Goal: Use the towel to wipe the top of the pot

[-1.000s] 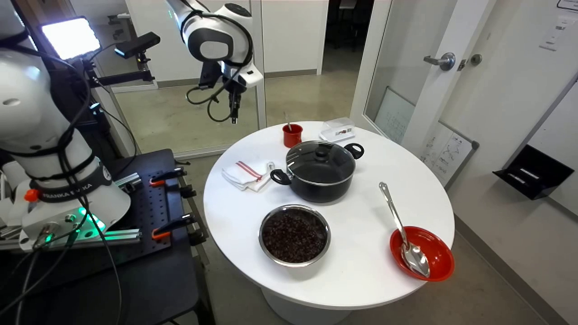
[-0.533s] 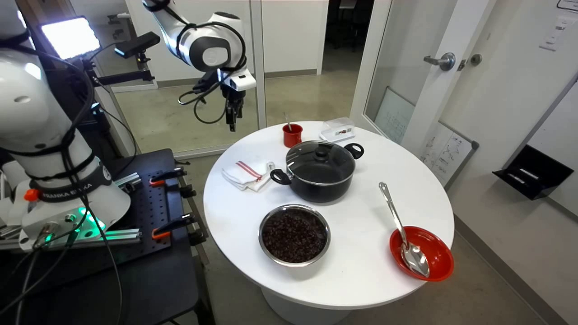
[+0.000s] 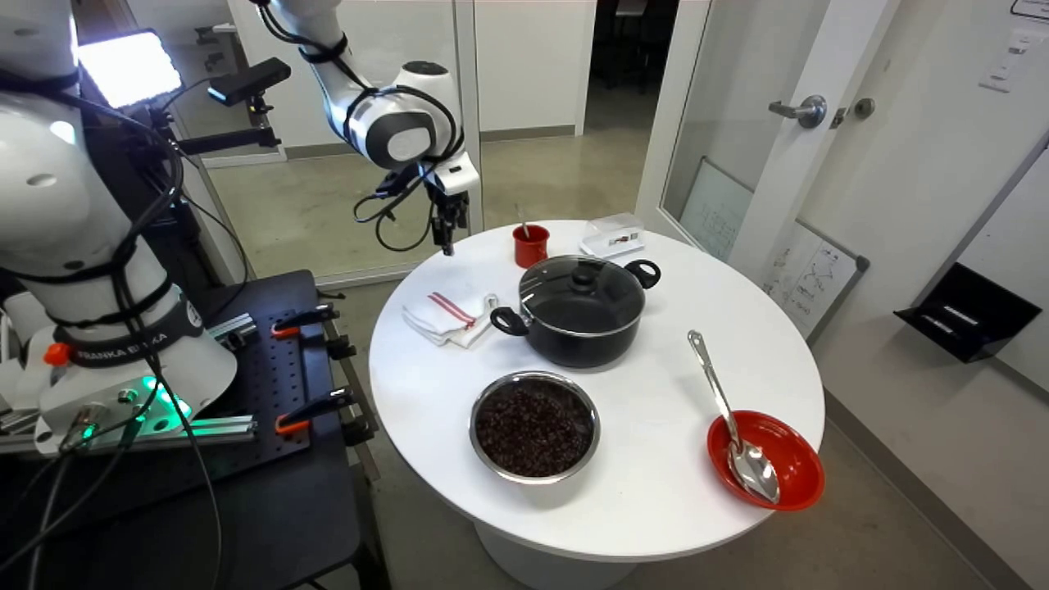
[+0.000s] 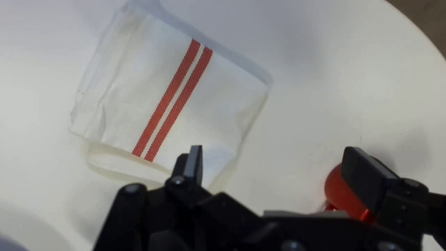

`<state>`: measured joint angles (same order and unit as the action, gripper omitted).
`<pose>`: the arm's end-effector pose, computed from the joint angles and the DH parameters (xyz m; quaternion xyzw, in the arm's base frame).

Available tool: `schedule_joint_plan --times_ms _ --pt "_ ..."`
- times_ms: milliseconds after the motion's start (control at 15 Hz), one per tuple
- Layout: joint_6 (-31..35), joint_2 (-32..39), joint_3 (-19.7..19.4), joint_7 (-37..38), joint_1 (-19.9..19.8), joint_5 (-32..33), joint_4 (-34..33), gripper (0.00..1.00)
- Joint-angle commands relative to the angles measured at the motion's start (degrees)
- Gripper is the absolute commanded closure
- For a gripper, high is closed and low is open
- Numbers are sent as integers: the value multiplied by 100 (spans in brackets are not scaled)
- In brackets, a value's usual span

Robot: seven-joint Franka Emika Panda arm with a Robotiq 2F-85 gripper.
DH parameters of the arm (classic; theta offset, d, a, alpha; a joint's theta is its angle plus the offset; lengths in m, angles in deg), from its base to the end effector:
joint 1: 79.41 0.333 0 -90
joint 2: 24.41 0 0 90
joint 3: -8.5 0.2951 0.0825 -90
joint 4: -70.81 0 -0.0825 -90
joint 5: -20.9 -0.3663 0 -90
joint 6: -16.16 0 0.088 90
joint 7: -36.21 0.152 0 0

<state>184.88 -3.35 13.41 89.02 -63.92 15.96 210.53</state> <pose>0.4594 0.1696 0.1221 -0.9439 0.3217 -0.0398 0.0625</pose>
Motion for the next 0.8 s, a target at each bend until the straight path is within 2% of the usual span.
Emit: schedule_joint_plan --times_ms 0,200,733 --pt "296 492 -131 -69 14 -332 -236 0" --pt "232 725 124 -193 -251 -791 -309 0" --pt "-2 1211 142 -363 -439 -1137 -401 0"
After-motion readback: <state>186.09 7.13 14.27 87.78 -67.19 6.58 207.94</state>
